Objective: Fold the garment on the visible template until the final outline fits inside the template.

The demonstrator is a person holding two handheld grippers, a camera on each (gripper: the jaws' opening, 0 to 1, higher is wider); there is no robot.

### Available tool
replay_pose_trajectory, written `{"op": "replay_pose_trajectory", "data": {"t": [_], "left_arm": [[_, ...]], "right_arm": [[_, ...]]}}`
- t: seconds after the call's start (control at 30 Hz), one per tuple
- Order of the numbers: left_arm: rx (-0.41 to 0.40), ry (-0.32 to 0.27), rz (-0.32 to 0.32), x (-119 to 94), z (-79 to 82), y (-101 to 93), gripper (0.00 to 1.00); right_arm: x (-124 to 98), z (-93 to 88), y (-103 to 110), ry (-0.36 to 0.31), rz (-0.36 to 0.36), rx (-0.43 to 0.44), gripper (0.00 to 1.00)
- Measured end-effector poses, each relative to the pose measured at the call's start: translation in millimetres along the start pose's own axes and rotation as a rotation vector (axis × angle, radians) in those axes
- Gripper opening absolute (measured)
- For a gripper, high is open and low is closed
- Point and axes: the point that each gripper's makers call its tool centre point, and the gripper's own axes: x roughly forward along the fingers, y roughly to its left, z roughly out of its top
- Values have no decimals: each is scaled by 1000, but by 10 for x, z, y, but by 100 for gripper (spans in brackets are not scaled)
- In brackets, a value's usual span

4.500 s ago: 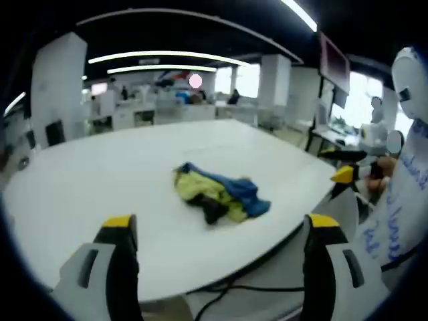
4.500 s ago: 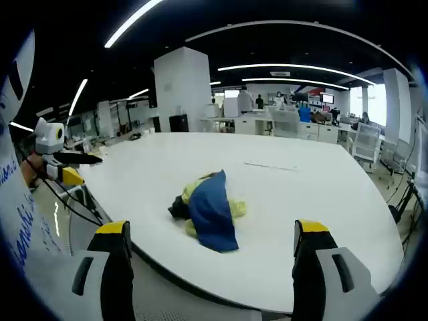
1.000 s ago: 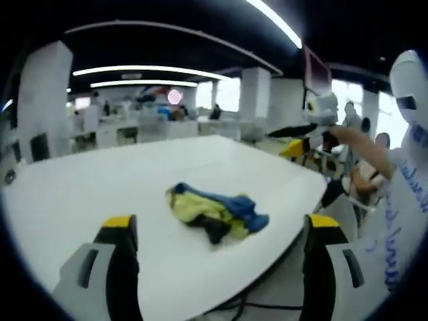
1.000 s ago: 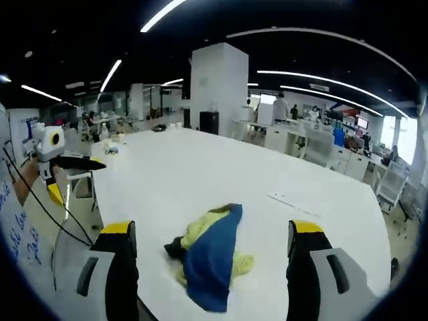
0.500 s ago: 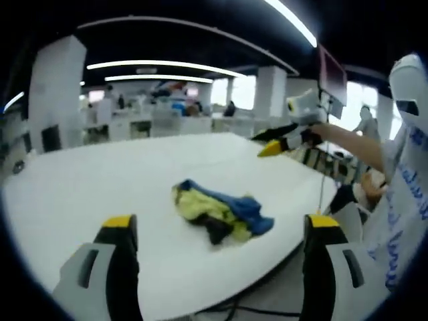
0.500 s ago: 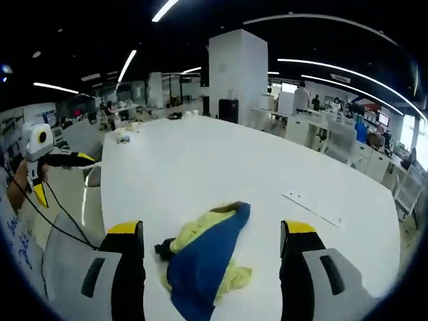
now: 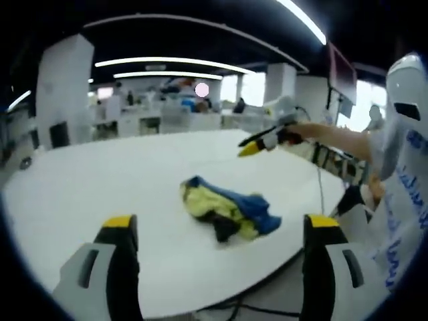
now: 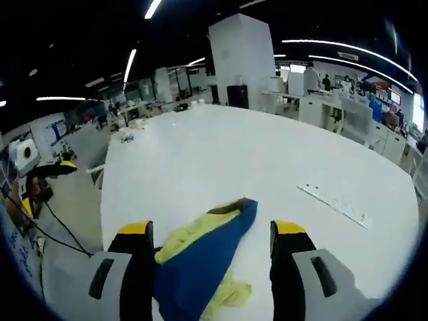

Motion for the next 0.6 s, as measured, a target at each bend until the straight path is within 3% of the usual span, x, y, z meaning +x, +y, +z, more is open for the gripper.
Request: {"op": "replay_pose_trajectory", "data": {"t": [0.33, 0.6], "left_arm": [[-18, -3, -9, 70, 4, 37, 96], [-27, 34, 4, 91, -90, 104, 97]], "right_arm": [[368, -29, -199, 68, 10, 4, 56], [652, -128, -104, 98, 49, 53, 47]]}}
